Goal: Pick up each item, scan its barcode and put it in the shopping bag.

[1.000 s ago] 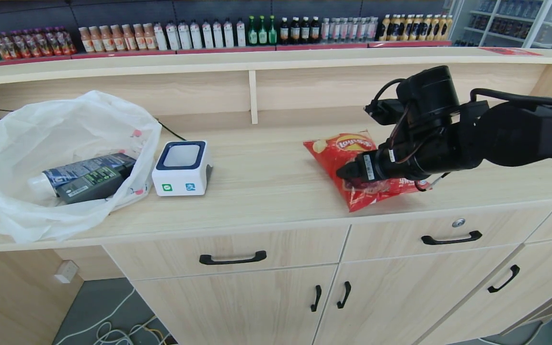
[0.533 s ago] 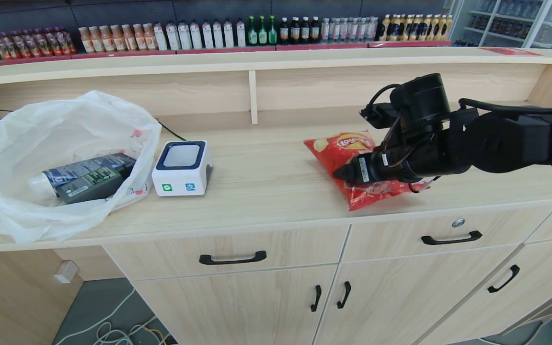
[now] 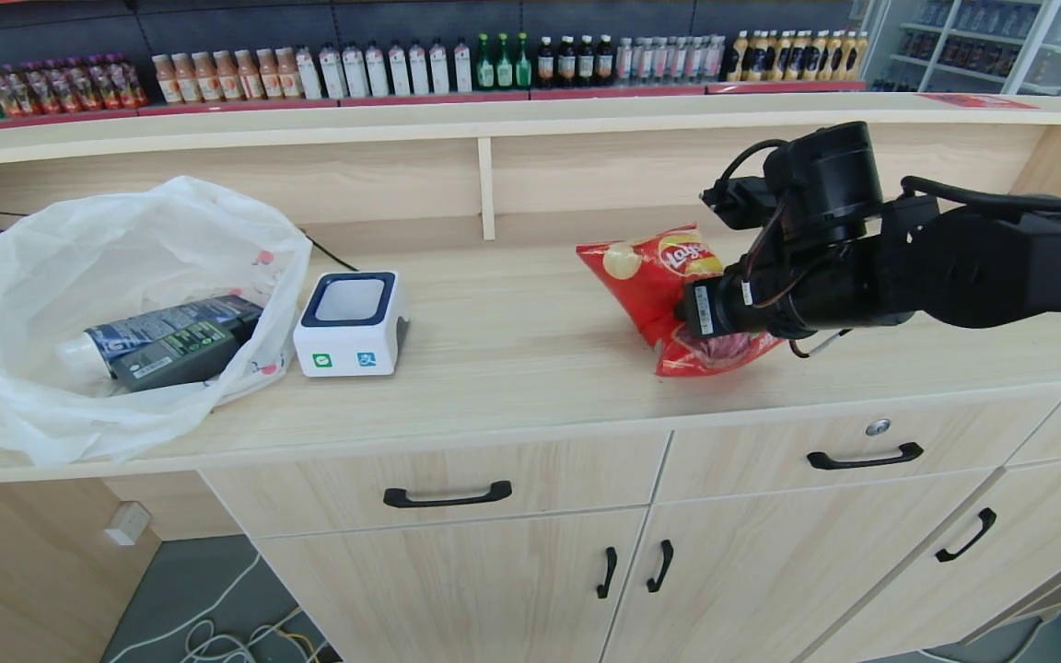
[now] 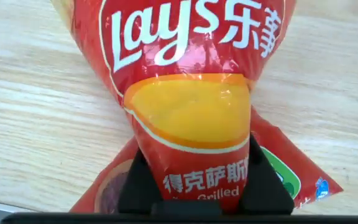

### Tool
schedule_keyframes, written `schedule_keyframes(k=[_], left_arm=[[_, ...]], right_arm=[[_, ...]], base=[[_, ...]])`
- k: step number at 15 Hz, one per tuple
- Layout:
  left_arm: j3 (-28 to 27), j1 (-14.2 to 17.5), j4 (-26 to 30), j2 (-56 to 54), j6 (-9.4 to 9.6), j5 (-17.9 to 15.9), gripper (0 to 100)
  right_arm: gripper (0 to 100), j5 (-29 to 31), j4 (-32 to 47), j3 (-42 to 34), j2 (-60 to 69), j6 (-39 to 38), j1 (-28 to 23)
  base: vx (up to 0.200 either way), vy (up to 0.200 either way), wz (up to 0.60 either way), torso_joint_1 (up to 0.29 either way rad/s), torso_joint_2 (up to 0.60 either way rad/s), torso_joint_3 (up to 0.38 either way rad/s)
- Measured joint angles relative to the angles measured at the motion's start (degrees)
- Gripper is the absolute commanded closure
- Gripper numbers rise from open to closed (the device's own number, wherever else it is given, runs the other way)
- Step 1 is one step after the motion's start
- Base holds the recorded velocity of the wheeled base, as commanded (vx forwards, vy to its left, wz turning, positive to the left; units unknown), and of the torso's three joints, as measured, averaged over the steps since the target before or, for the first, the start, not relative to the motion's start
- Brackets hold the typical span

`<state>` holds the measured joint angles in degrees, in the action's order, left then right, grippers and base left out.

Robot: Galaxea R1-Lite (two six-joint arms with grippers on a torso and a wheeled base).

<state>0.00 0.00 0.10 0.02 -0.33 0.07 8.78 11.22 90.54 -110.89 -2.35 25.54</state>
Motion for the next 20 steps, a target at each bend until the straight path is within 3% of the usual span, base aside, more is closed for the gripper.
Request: schedule_keyframes(k=[11, 20], left_arm=[[0.0, 0.0, 0.0, 0.0, 0.01, 0.0, 0], [0.0, 0.0, 0.0, 0.0, 0.01, -0.02, 0]], right_arm=[[100, -0.05, -1.89, -2.21, 2.15, 0.0, -0.18], [100, -0.73, -2.19, -8.09, 17.03, -3.56, -0.07]], base=[[0.0, 0.0, 0.0, 0.0, 0.0, 0.0], [0.0, 0.0, 0.0, 0.0, 0.0, 0.0]])
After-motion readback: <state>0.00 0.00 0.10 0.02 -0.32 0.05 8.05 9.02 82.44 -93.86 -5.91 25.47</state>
